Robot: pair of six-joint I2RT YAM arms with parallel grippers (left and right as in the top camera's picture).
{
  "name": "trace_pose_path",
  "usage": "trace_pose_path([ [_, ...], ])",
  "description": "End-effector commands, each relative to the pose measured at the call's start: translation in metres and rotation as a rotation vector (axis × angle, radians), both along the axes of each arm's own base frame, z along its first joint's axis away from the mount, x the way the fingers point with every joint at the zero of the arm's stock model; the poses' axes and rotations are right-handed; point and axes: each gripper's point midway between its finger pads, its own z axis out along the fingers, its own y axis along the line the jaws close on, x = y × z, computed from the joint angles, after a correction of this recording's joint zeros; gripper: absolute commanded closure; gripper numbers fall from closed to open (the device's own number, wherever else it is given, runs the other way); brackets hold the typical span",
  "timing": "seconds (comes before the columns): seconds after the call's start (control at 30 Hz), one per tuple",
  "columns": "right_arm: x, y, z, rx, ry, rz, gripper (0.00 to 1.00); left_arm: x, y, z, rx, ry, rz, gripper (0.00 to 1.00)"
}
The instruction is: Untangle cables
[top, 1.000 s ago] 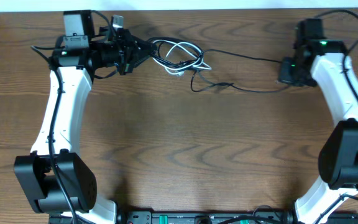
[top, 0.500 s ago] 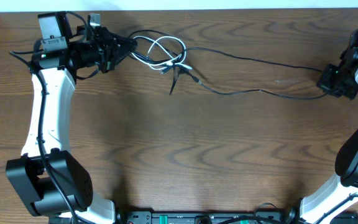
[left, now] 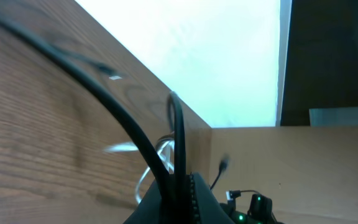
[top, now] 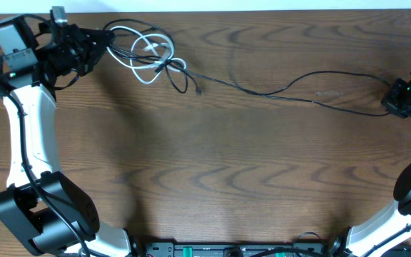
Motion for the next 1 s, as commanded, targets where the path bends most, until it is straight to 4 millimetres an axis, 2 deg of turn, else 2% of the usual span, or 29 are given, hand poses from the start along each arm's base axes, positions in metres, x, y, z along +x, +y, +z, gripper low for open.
trace_pose_path([
  [0.0, 0.011, 0.026, -0.001, 0.091, -0.050, 0.132, 0.99, -0.004, 0.000, 0.023, 0.049, -0.081, -0.004, 0.93],
  [0.1, 0.024, 0.058, 0.003, 0.155, -0.108, 0.266, 0.99, -0.004, -0.009, 0.023, 0.061, -0.092, -0.028, 0.93],
  [0.27, 0.042, 0.126, 0.014, 0.260, -0.197, 0.493, 0.99, -0.004, -0.029, 0.022, 0.077, -0.106, -0.081, 0.92],
  [0.6, 0.050, 0.217, 0.021, 0.310, -0.238, 0.723, 0.99, -0.011, -0.082, 0.010, 0.127, -0.095, -0.196, 0.92],
  [0.73, 0.047, 0.233, 0.019, 0.295, -0.214, 0.758, 0.99, -0.015, -0.103, 0.024, 0.092, -0.121, -0.239, 0.93],
  [0.87, 0.045, 0.220, 0.010, 0.204, -0.149, 0.686, 0.97, -0.021, -0.119, 0.055, 0.028, -0.189, -0.279, 0.92],
  [0.9, 0.044, 0.217, 0.009, 0.188, -0.138, 0.680, 0.93, -0.022, -0.122, 0.062, 0.016, -0.200, -0.280, 0.93],
  [0.97, 0.043, 0.214, 0.007, 0.177, -0.128, 0.677, 0.67, -0.025, -0.126, 0.075, -0.006, -0.212, -0.276, 0.93],
])
